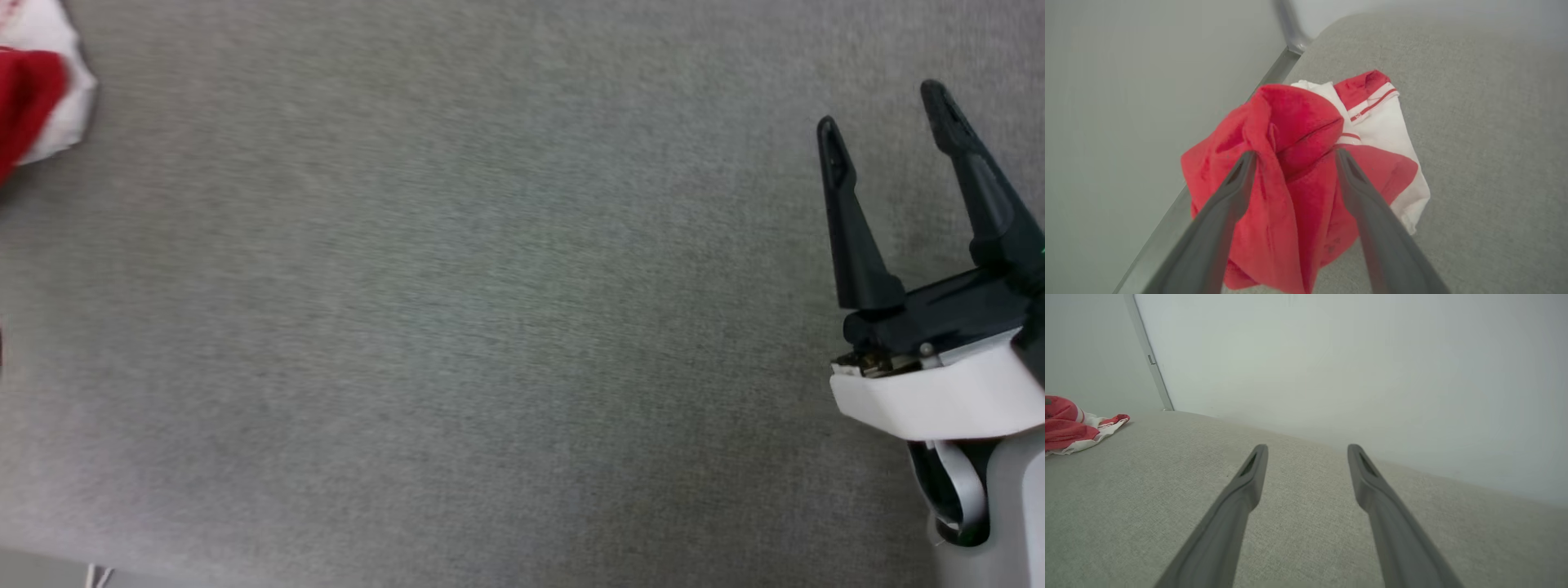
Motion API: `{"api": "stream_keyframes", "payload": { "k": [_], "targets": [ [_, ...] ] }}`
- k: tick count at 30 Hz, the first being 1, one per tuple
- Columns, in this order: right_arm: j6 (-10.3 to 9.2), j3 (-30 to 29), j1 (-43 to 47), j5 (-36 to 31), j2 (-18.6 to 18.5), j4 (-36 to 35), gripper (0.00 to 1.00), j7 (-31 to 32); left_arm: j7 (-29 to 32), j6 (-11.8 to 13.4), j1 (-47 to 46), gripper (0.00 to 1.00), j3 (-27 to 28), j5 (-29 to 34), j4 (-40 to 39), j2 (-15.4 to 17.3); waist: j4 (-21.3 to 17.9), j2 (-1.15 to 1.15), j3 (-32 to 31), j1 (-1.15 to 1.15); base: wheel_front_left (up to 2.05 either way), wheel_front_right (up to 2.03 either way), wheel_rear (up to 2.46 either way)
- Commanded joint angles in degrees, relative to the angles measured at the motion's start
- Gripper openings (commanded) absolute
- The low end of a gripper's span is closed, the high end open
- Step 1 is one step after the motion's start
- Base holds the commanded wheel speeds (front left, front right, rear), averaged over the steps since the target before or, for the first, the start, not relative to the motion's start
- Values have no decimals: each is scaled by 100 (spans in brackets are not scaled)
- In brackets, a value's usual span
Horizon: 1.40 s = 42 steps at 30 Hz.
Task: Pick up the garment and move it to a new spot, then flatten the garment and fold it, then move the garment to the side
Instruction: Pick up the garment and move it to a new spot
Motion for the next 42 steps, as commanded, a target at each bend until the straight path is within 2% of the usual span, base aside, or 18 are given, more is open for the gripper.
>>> {"api": "stream_keyframes", "payload": {
  "k": [1, 4, 7, 13, 14, 15, 16, 20, 26, 28, 32, 37, 42],
  "targets": [
    [-2, -13, -123, 57, -24, -49, 100, -31, 213, 26, -66, 100, 72, -72, 99, 89, -357, 0, 455, -2, 0, 0, 0],
    [-2, -36, -190, 75, -54, -99, 100, -41, 626, 86, 9, 100, 218, -214, 283, 219, -446, 0, 672, -2, 0, 0, 0],
    [-2, -55, -203, 90, -78, -117, 100, -60, 770, 157, 95, 100, 296, -294, 383, 216, -484, 0, 764, -2, 0, 0, 0],
    [-2, -107, -198, 112, -121, -167, 100, -38, 1074, 268, 549, 100, 364, -493, 871, -112, -541, 0, 853, -2, 0, 0, 0],
    [-2, -126, -192, 108, -129, -168, 100, -34, 1074, 241, 604, 93, 352, -503, 937, -152, -540, 0, 831, -2, 0, 0, 0],
    [-2, -140, -176, 100, -132, -165, 100, -26, 955, 205, 648, 42, 334, -484, 951, -159, -532, 0, 796, -2, 0, 0, 0],
    [-2, -155, -154, 86, -131, -159, 100, -20, 808, 172, 661, 0, 324, -464, 957, -149, -519, 0, 749, -2, 0, 0, 0],
    [-3, -191, -62, 68, -91, -102, 100, -28, 104, 1, 557, 0, 250, -366, 988, -2, -436, 0, 455, -2, 0, 0, 0],
    [-2, -171, 120, 127, 41, 119, 100, -100, -1337, -82, 94, 0, 99, -85, 1041, 334, -328, 0, -277, -2, 0, 0, 0],
    [-2, -166, 200, 144, 112, 185, 100, -127, -1830, -2, 10, 0, 71, 9, 1091, 363, -312, 0, -541, -2, 0, 0, 0],
    [-2, -181, 384, 195, 253, 325, 100, -183, -2661, -5, -223, 0, 7, 108, 1205, 404, -329, 0, -1074, -2, 0, 0, 0],
    [-2, -269, 649, 255, 394, 502, 100, -277, -3559, -65, -369, 0, -201, 258, 1247, 334, -464, 0, -1662, -2, 0, 0, 0],
    [-2, -372, 948, 325, 472, 639, 100, -316, -4032, -128, -330, 0, -411, 297, 1170, 55, -715, 0, -2148, -2, 0, 0, 0]
  ]
}}
